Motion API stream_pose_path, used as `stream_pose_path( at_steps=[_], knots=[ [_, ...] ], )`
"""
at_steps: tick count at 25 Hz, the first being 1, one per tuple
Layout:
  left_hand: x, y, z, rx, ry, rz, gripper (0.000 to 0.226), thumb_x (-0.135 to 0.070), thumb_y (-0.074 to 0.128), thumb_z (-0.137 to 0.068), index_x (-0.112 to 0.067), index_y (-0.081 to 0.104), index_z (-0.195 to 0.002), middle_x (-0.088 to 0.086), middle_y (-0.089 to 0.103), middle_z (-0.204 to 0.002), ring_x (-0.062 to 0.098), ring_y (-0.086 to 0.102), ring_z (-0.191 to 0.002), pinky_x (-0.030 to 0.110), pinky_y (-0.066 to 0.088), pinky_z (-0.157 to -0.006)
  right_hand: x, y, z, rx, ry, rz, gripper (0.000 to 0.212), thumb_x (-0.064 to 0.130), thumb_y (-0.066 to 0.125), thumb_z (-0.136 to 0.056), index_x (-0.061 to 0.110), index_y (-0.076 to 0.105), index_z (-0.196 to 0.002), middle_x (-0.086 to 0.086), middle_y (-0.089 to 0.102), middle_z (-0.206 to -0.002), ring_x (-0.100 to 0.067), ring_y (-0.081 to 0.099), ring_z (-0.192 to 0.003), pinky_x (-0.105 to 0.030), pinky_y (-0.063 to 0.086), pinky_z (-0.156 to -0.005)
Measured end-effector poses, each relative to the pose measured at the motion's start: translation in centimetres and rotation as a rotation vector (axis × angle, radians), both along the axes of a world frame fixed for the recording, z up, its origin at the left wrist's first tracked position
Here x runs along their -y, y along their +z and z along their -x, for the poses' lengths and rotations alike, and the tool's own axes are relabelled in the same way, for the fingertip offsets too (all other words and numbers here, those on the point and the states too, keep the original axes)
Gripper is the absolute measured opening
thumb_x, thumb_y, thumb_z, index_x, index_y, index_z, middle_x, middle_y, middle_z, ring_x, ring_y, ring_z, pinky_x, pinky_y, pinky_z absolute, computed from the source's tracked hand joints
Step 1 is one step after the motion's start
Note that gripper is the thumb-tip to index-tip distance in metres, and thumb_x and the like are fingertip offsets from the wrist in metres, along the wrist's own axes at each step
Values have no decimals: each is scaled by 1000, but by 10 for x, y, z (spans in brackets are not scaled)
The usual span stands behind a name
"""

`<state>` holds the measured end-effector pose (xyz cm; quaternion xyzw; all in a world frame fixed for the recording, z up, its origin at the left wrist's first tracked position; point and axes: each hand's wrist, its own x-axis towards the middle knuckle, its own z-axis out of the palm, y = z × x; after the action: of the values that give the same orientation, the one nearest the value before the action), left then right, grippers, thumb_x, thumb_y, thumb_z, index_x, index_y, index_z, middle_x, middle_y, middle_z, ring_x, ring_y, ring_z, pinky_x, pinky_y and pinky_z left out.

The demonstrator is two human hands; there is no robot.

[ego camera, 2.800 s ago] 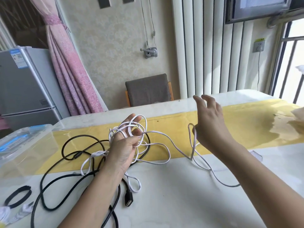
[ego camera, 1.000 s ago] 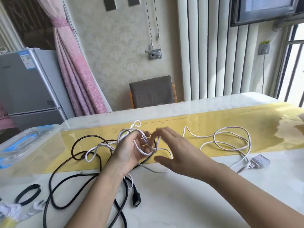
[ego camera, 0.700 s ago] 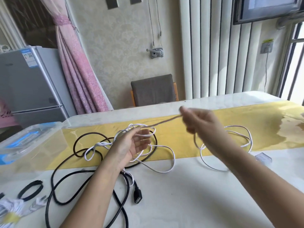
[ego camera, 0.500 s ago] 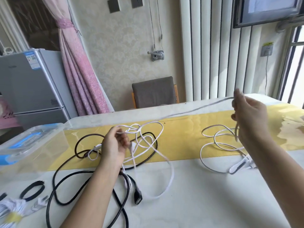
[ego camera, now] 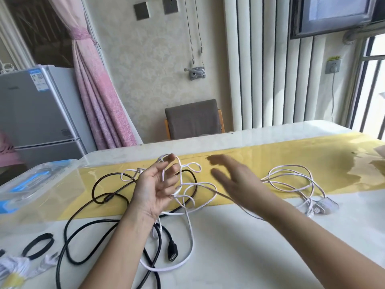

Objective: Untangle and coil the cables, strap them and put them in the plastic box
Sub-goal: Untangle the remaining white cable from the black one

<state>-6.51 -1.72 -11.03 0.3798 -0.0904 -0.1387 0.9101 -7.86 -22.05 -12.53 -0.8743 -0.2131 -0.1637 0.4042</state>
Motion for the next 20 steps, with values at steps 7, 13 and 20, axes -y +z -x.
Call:
stream_pose_path(
  at_steps=[7,13,20],
  knots=[
    [2,8,4,-22,29,-258,13,-27,49,-83,-16,55,-87,-1,43,-57,0,15,-32,10,9,-26,-8,21,10,-361,178,-438,36,31,48,-98,15,61,-68,12,35,-49,-4,25,-40,-16,20,-41],
    [-18,8,-10,-3,14,115,42,-9,96,-36,-9,64,-64,-5,43,-52,1,19,-37,15,22,-26,21,39,4,-156,5,-837,37,29,42,-100,14,48,-67,14,25,-44,-3,18,-38,-14,19,-38],
    [4,19,14,276,190,-548,38,-40,41,-94,-36,55,-128,1,66,-101,6,45,-49,11,24,-34,33,34,-8,-20,-307,-833,40,31,43,-100,16,52,-64,11,35,-49,-10,29,-45,-23,25,-47]
  ],
)
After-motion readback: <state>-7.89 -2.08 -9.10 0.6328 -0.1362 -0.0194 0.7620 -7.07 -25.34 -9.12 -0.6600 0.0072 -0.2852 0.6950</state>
